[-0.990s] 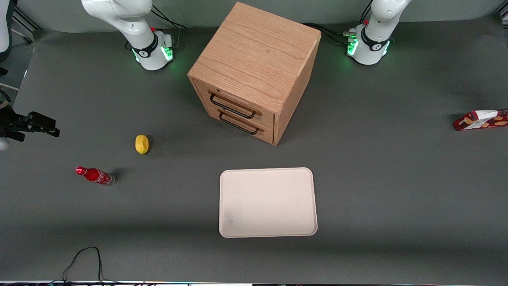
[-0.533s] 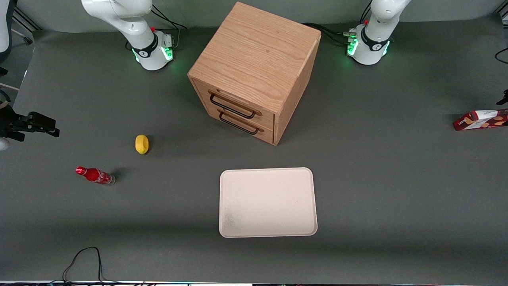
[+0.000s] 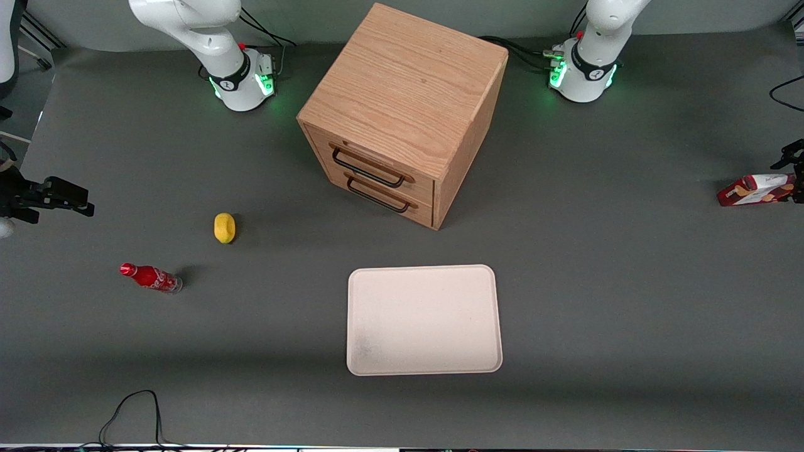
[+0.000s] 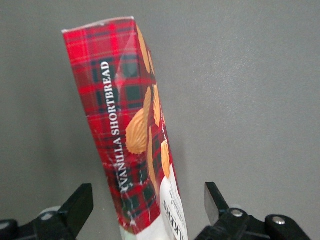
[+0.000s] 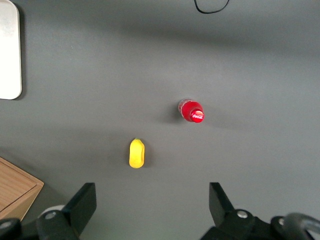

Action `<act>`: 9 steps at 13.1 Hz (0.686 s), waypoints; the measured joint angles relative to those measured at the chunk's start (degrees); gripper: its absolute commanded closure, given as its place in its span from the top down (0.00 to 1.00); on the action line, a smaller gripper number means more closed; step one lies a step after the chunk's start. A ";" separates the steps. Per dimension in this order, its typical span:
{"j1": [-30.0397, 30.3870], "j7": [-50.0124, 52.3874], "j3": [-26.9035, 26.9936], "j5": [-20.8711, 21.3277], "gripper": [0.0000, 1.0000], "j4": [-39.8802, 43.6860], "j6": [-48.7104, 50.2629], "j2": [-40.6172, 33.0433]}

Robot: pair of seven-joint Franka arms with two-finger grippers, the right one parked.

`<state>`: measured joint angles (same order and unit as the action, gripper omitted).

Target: Place red cookie box on tray

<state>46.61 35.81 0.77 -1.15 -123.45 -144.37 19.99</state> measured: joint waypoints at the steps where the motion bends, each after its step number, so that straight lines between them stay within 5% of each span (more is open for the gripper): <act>1: 0.00 0.02 0.00 -0.02 0.73 -0.03 -0.59 0.54; 3: 0.00 0.05 0.00 -0.08 0.19 -0.02 -1.09 1.14; 4: 0.00 0.06 0.00 -0.10 0.01 -0.01 -1.09 1.15; 9: -0.01 1.60 0.01 -0.18 0.00 0.16 -1.09 1.16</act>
<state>46.60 37.41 0.78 -1.32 -123.29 -145.45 21.14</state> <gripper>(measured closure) 0.841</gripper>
